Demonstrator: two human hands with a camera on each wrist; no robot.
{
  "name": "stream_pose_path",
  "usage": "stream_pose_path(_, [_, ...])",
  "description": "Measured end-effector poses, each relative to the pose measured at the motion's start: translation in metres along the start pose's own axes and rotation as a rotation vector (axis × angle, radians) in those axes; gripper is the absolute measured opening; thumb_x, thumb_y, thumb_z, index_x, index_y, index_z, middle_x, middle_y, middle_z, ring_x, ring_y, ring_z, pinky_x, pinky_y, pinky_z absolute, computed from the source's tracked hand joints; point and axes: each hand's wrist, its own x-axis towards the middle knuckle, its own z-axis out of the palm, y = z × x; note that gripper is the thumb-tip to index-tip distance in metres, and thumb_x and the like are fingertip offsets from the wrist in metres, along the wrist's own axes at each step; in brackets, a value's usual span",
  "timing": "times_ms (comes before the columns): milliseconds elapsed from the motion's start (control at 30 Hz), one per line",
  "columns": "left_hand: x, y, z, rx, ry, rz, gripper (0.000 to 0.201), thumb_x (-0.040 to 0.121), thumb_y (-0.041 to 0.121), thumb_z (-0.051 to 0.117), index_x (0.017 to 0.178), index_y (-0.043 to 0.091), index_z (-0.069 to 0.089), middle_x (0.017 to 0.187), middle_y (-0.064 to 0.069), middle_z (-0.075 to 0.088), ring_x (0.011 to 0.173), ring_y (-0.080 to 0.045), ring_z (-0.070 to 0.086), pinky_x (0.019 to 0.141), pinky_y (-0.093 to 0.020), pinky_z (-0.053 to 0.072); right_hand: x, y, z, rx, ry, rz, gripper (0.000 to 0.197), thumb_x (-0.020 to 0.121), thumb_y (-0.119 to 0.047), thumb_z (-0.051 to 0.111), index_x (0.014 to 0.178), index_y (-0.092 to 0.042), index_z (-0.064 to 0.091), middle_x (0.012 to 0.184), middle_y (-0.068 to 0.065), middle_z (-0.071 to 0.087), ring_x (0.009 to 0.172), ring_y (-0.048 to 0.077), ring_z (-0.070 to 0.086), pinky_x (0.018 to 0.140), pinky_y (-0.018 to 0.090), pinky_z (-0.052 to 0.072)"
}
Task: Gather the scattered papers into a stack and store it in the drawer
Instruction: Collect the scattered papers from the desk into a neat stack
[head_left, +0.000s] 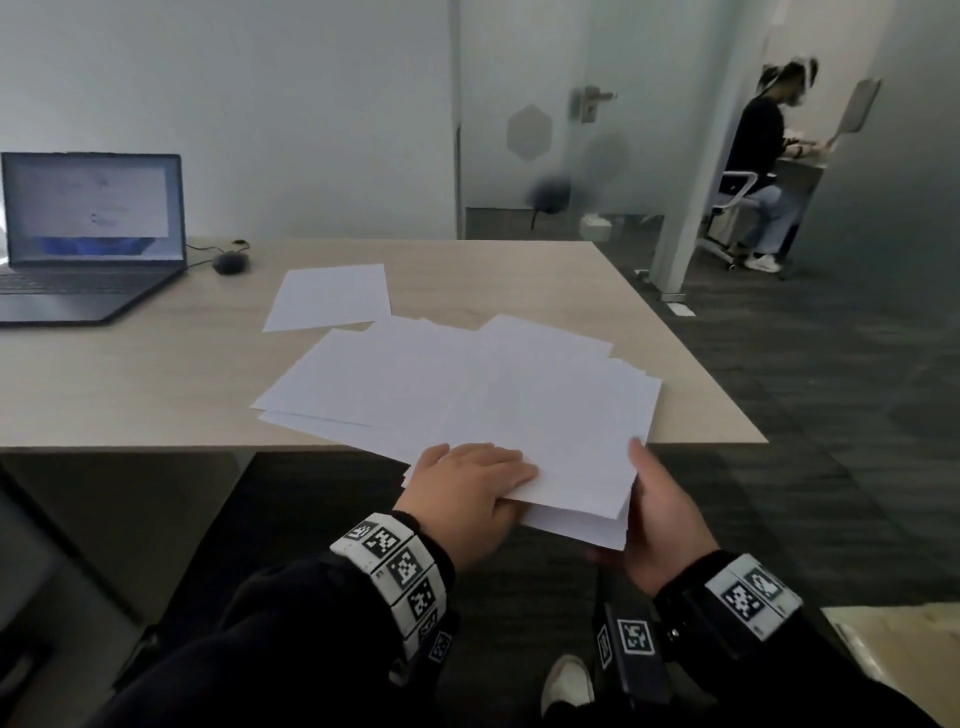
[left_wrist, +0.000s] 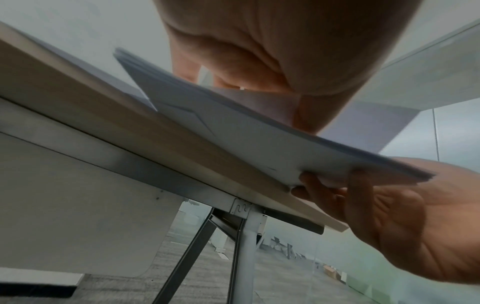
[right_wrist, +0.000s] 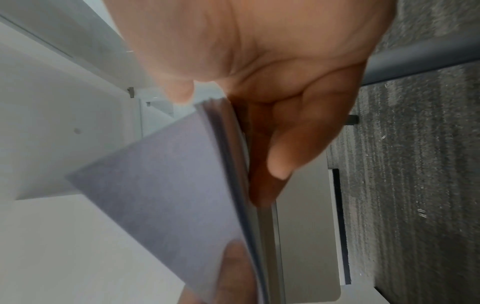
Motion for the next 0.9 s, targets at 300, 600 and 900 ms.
stream_pose_path(300, [0.003,-0.028,-0.003,0.011,-0.03,-0.172,0.102,0.067,0.093,0.025,0.151,0.04,0.007,0.16,0.019,0.014,0.148,-0.004,0.005,0.12,-0.042,0.006,-0.005,-0.026,-0.031,-0.053,0.097,-0.155,0.029,0.095,0.002,0.043,0.116,-0.01,0.06,0.107,0.017,0.07,0.078,0.032,0.067,0.041,0.025,0.05])
stream_pose_path(600, [0.006,-0.051,-0.004,0.076,0.112,-0.305,0.049,0.088,0.055,0.046,0.136,0.044,0.044,0.129,0.017,0.043,0.127,-0.01,0.039,0.109,-0.042,0.023,0.005,-0.033,-0.065,-0.014,0.345,-0.302,0.028,0.092,-0.001,0.048,0.116,-0.01,0.059,0.098,0.01,0.068,0.053,0.018,0.062,0.034,0.023,0.035])
stream_pose_path(900, [-0.009,-0.077,-0.013,-0.025,0.219,-0.317,0.034,0.098,0.046,0.039,0.122,0.037,0.062,0.126,0.014,0.061,0.12,-0.014,0.052,0.102,-0.039,0.037,0.006,-0.03,-0.057,-0.015,0.275,-0.306,0.031,0.092,0.003,0.045,0.115,-0.011,0.06,0.102,0.009,0.069,0.073,0.026,0.062,0.036,0.019,0.042])
